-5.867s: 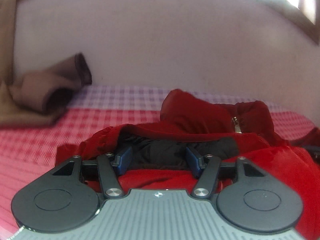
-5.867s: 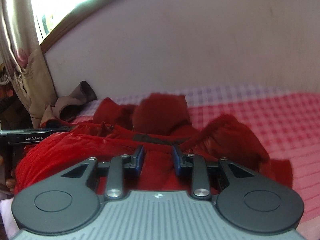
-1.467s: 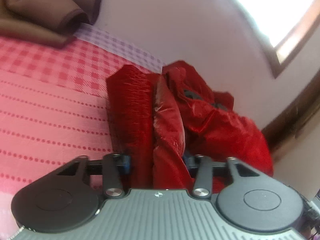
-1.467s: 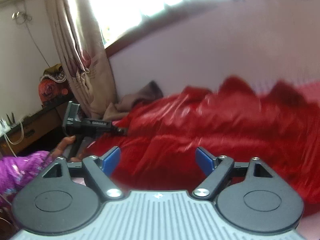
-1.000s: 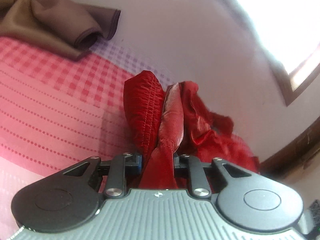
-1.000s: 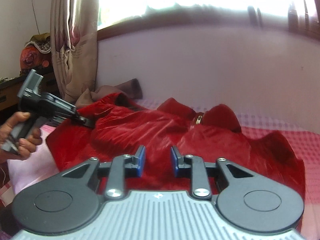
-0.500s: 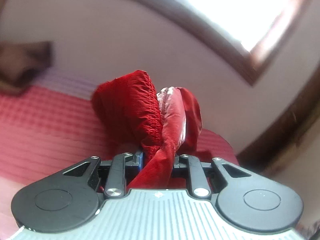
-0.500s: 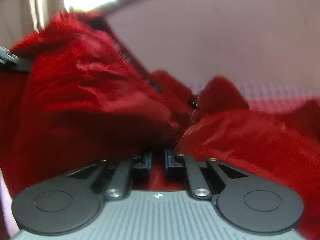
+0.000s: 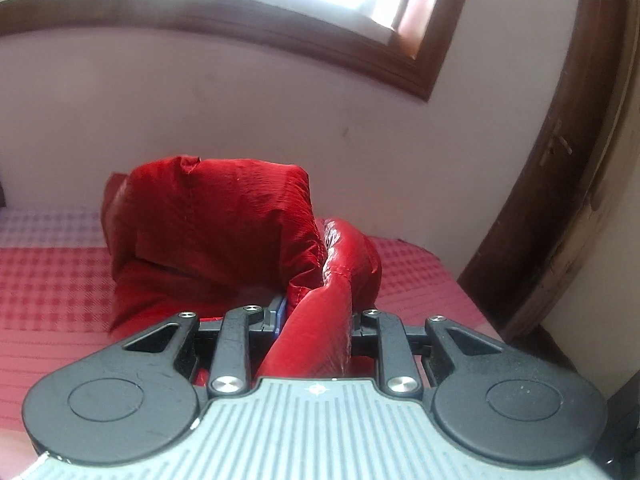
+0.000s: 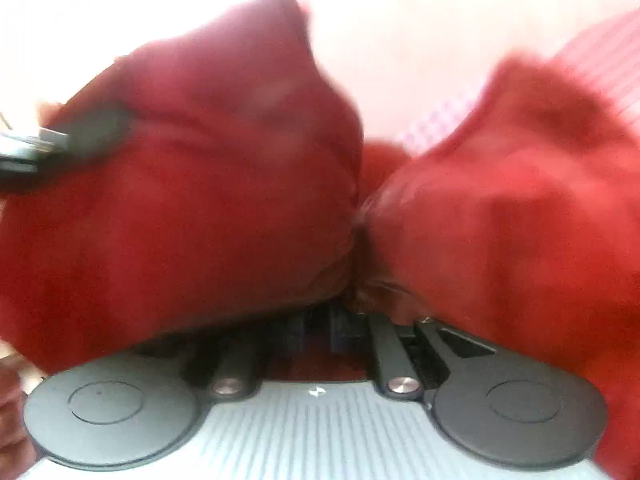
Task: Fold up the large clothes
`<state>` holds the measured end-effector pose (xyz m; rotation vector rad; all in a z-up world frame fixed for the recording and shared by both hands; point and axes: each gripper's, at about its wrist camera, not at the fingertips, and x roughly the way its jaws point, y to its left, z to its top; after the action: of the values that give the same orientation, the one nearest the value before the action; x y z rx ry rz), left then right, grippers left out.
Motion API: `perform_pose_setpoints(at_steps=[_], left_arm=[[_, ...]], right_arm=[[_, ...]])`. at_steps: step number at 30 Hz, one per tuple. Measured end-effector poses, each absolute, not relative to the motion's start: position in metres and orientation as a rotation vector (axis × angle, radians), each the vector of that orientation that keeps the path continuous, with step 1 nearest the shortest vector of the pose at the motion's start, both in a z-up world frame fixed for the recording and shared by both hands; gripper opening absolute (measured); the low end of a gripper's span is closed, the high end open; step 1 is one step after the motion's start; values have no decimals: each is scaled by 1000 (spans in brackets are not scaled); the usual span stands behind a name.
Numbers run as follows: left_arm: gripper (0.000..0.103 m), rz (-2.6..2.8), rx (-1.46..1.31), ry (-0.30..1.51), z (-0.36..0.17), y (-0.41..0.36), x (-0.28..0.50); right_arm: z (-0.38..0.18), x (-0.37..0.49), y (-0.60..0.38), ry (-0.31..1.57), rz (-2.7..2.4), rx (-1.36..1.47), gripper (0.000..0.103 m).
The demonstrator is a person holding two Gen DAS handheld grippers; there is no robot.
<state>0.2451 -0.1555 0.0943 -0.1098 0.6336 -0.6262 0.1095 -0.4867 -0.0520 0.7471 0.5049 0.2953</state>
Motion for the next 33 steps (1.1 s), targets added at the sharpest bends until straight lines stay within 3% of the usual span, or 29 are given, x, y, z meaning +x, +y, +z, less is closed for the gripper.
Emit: perform_pose_setpoints(at_steps=[2,11,16,19,23,24,28,29,30,33], left_arm=[[25,-631,-99,637,87,-167,243],[33,-703,-5,579,41,-221,224],[35,-767,-18,546,10,-232,219],[37,-785,-15,520,-4,-244,215],[42,-781,59,471,-16,-261,202],[45,-781,76,463,-19,-267,200],[47,-774,114,440,-28,-274,191],[47,-775,113,435,-28,-277,192],[47,-782,116,421,-28,-276,190],[58,-807,102,408,-22,-263,178]], right_arm=[[-55,68,-506,442,238,716,19],[-109,35,-580,425,225,945,18],[-87,13,-616,320,155,948,20],[-49,9,-621,321,109,767,33],[8,24,-603,331,147,538,75],[17,30,-598,333,159,494,76],[41,79,-559,445,173,272,75],[41,90,-550,479,177,233,61],[38,100,-543,511,171,187,34],[30,104,-527,548,141,49,22]])
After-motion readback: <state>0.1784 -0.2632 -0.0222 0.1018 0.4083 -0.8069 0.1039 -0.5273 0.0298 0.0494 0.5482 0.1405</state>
